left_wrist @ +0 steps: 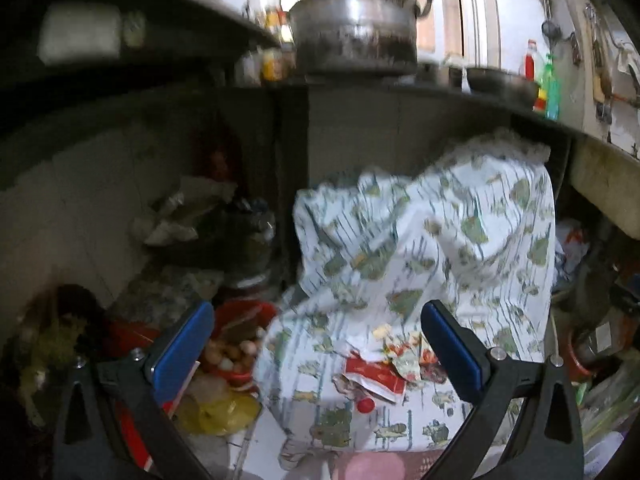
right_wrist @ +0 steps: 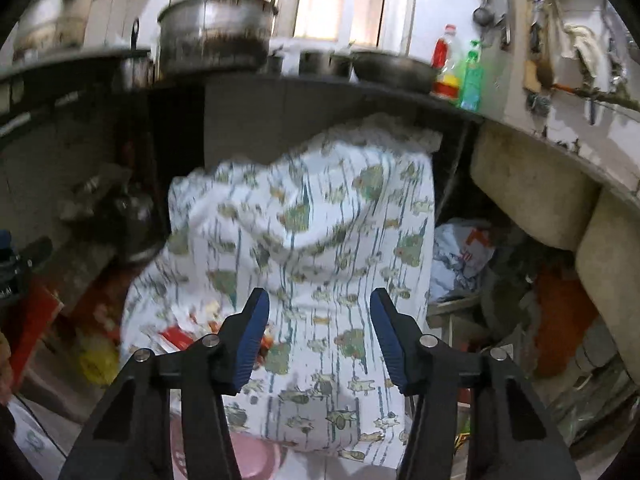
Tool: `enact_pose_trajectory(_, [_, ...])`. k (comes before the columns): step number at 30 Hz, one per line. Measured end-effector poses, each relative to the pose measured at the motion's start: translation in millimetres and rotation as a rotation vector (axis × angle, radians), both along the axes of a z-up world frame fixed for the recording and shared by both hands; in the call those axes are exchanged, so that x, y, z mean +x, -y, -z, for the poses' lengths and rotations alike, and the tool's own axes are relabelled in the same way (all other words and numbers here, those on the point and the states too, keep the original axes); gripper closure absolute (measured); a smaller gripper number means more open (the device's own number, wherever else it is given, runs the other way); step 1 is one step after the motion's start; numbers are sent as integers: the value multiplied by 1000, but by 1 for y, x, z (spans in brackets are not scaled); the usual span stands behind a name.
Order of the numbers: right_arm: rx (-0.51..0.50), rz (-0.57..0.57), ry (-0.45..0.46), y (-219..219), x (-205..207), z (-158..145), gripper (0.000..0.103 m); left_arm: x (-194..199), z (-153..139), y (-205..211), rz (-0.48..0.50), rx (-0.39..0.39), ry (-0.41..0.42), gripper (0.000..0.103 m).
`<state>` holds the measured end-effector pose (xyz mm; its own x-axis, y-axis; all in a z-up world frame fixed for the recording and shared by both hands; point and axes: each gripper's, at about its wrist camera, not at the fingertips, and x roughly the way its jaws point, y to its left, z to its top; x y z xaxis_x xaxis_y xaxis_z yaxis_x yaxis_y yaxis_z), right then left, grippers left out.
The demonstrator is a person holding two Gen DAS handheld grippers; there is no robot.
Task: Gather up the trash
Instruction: 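Grasp the red wrapper with the left tool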
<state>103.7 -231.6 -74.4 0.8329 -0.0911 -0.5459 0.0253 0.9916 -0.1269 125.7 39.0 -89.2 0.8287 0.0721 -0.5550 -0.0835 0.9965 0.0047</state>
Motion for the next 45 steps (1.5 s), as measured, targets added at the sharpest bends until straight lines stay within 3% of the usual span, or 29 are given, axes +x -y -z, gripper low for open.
enact_pose_trajectory(4, [1, 18, -76, 2, 32, 35, 57, 27, 36, -7, 51, -102, -104, 12])
enact_pose_trajectory(10, [18, 36, -181, 3, 76, 96, 60, 64, 98, -9, 40, -72, -271, 13])
enact_pose_trajectory(16, [128, -36, -368, 5, 108, 157, 59, 105, 146, -14, 34, -205, -453, 13])
enact_pose_trajectory(21, [213, -8, -457, 12, 127, 187, 59, 125, 187, 5, 57, -227, -588, 13])
enact_pose_trajectory(24, [245, 11, -492, 16, 137, 199, 58, 132, 204, 7, 69, -297, -632, 13])
enact_pose_trajectory(25, [265, 12, -504, 17, 140, 203, 58, 134, 208, 7, 65, -314, -639, 14])
enact_pose_trajectory(27, [297, 17, -526, 19, 144, 211, 56, 140, 218, 7, 57, -341, -652, 32])
enact_pose_trajectory(29, [310, 30, -533, 21, 149, 217, 54, 145, 226, 7, 45, -355, -685, 69])
enact_pose_trajectory(33, [334, 24, -543, 16, 154, 222, 49, 146, 231, 5, 43, -412, -668, 92])
enact_pose_trajectory(36, [322, -9, -514, 5, 155, 217, 35, 144, 217, 9, 94, -447, -624, 97])
enact_pose_trajectory(39, [342, -53, -455, -6, 152, 210, 27, 139, 198, 14, 134, -414, -567, 99])
enact_pose_trajectory(45, [331, -168, -448, -40, 152, 214, 26, 129, 176, 17, 214, -428, -520, 99])
